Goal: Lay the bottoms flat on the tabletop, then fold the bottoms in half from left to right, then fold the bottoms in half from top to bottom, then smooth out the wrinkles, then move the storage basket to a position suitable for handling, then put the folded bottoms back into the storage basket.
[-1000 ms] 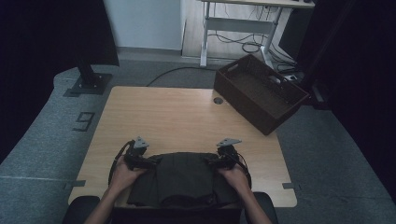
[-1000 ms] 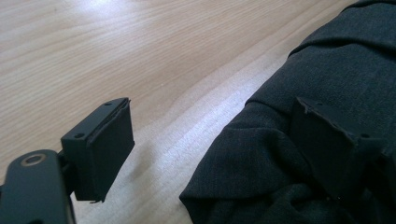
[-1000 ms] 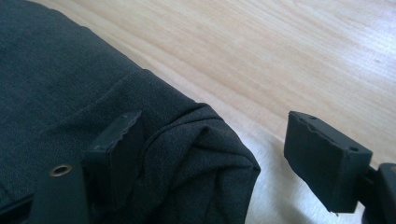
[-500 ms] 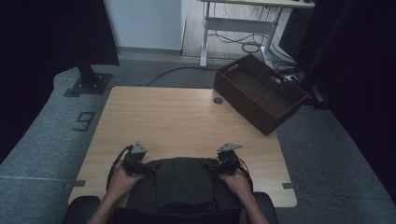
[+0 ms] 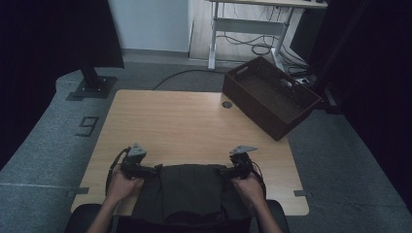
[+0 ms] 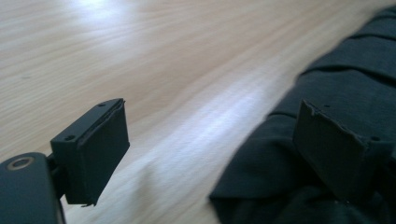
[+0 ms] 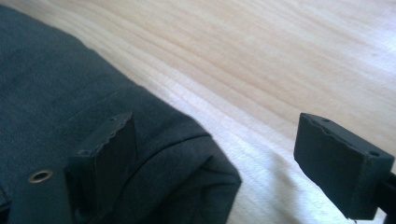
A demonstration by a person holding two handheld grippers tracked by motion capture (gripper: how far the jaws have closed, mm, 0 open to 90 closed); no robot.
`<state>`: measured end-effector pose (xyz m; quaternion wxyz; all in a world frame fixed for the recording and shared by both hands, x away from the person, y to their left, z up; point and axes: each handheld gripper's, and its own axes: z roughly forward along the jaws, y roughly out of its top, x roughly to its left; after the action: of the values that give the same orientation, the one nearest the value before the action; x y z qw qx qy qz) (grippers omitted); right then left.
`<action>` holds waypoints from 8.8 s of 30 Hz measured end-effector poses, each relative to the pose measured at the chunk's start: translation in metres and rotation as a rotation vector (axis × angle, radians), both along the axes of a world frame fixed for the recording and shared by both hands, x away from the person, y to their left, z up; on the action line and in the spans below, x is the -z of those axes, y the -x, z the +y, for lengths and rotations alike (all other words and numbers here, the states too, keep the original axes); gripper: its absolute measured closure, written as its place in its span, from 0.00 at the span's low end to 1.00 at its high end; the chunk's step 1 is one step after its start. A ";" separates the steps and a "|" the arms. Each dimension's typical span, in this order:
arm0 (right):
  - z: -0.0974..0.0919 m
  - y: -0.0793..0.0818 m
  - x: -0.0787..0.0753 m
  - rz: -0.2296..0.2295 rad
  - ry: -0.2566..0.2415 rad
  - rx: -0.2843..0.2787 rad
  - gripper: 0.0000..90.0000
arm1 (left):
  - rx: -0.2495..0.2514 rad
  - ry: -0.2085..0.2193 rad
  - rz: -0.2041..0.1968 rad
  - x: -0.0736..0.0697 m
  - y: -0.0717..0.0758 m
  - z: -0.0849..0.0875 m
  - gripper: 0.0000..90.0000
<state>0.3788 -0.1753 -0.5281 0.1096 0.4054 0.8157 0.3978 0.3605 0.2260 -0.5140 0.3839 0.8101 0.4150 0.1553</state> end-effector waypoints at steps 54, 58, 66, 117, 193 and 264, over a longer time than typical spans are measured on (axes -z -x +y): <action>-0.084 -0.076 -0.056 -0.052 0.094 0.224 0.00 | -0.082 -0.126 0.073 0.034 -0.019 0.035 0.00; -0.088 -0.081 -0.058 -0.052 0.077 0.257 0.02 | -0.082 -0.126 0.073 0.034 -0.019 0.035 0.00; -0.096 -0.090 -0.062 -0.051 0.075 0.267 0.02 | -0.085 -0.125 0.073 0.034 -0.019 0.035 0.00; -0.136 -0.124 -0.092 -0.096 0.110 0.390 0.13 | -0.094 -0.125 0.074 0.034 -0.020 0.034 0.00; -0.096 -0.106 -0.078 -0.042 0.081 0.303 0.86 | -0.102 -0.124 0.075 0.034 -0.020 0.032 0.00; -0.068 -0.051 -0.101 -0.118 0.035 0.241 0.25 | -0.109 -0.125 0.075 0.034 -0.019 0.032 0.00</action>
<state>0.4294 -0.2430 -0.4274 0.2113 0.4745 0.7600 0.3907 0.3796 0.2576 -0.5482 0.3079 0.8139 0.4620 0.1711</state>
